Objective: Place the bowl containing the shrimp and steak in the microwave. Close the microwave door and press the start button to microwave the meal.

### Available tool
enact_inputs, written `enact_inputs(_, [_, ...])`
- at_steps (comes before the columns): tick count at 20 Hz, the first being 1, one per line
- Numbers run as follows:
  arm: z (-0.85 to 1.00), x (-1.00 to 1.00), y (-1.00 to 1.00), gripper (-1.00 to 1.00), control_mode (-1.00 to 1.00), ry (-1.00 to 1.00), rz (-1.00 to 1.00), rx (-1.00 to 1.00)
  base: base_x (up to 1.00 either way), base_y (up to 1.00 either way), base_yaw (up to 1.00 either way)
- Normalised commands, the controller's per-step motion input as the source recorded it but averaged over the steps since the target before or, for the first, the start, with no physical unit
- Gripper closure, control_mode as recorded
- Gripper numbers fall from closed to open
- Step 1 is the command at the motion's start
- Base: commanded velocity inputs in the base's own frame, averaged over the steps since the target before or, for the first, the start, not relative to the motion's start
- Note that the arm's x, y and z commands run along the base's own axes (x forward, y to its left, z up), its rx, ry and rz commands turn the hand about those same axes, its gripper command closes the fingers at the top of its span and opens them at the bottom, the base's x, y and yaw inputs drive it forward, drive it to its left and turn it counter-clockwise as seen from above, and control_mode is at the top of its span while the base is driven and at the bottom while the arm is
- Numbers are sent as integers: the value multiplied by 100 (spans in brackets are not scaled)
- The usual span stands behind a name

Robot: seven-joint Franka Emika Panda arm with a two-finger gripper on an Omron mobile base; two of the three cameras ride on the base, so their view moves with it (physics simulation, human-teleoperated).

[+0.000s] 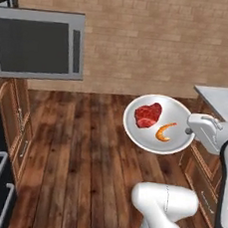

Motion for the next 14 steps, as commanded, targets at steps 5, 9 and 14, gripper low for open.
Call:
enact_inputs(5, [0,0,0,100,100,0,0,0,93,-11,-26])
enact_inputs(9, [0,0,0,100,100,0,0,0,98,-31,-11])
enact_inputs(14, [0,0,0,100,100,0,0,0,100,-26,-1])
